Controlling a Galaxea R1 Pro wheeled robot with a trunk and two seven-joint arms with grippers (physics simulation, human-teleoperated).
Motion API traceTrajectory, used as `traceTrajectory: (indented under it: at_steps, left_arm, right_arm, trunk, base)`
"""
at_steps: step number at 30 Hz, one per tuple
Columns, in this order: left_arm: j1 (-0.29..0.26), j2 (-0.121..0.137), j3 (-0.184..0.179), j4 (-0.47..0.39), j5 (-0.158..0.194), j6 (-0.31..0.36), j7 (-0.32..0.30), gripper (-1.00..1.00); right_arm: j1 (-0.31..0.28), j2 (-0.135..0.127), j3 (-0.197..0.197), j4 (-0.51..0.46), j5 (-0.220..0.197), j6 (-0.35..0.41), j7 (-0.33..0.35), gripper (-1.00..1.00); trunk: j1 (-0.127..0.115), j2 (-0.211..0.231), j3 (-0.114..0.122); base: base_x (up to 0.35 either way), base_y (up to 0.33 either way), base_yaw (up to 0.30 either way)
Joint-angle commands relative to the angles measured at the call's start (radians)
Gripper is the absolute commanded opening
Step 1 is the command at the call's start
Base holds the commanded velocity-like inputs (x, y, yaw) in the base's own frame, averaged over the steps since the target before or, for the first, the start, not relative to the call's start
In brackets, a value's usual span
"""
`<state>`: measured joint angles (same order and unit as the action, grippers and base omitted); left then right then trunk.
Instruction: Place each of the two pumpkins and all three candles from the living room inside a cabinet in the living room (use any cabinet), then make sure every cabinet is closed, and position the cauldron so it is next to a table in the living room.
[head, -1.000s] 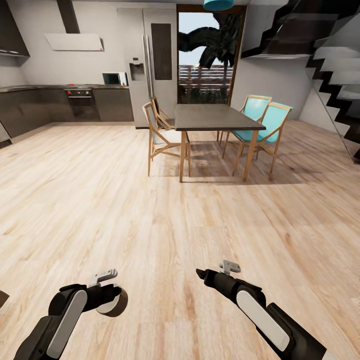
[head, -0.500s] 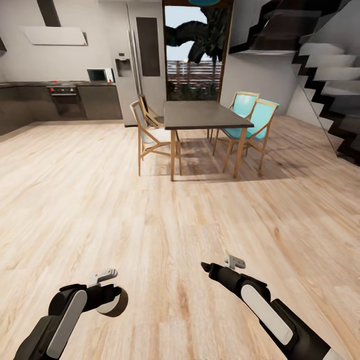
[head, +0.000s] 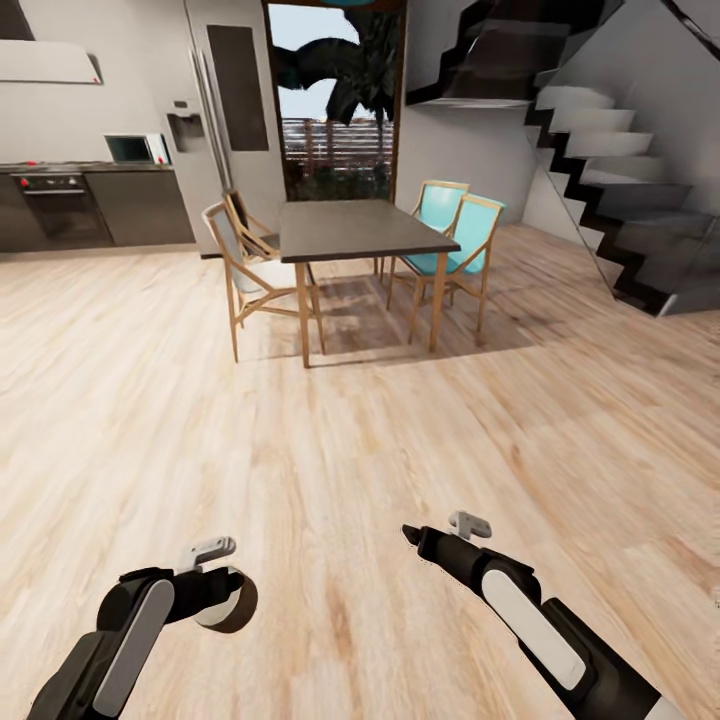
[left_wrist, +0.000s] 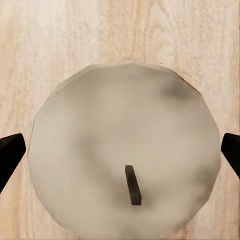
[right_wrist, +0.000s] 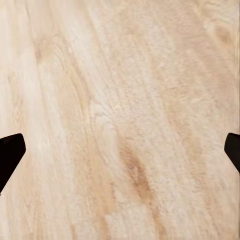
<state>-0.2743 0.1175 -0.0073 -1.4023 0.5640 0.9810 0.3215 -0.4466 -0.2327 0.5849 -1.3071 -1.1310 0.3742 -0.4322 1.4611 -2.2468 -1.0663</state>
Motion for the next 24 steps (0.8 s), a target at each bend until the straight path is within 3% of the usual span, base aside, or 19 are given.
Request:
traceTrajectory:
  at_steps: [1, 6, 13, 24]
  left_arm:
    - [0.0, 0.001, -0.001, -0.001, 0.011, 0.002, 0.009, -1.0]
    - [0.0, 0.001, 0.0, -0.003, 0.011, 0.001, 0.008, -1.0]
    - [0.0, 0.001, 0.001, -0.002, 0.019, 0.001, 0.011, -1.0]
    - [0.0, 0.001, 0.0, 0.002, 0.015, 0.001, 0.013, -1.0]
  right_arm:
    - [-0.001, -0.001, 0.003, -0.001, -0.007, 0.0, -0.008, 1.0]
    - [-0.001, 0.0, 0.003, -0.001, -0.008, 0.0, -0.007, 1.0]
    - [-0.001, 0.0, 0.003, -0.001, -0.008, 0.0, -0.006, 1.0]
    - [-0.001, -0.002, 0.001, -0.001, -0.007, -0.001, -0.007, 1.0]
  trunk:
    - [0.0, 0.0, -0.001]
    - [0.0, 0.0, -0.001]
    - [-0.026, 0.049, 0.021]
    - [-0.069, 0.126, 0.054]
  base:
    - [0.314, 0.0, -0.278]
    - [0.085, 0.0, -0.278]
    - [0.004, 0.0, -0.267]
    - [0.0, 0.0, -0.057]
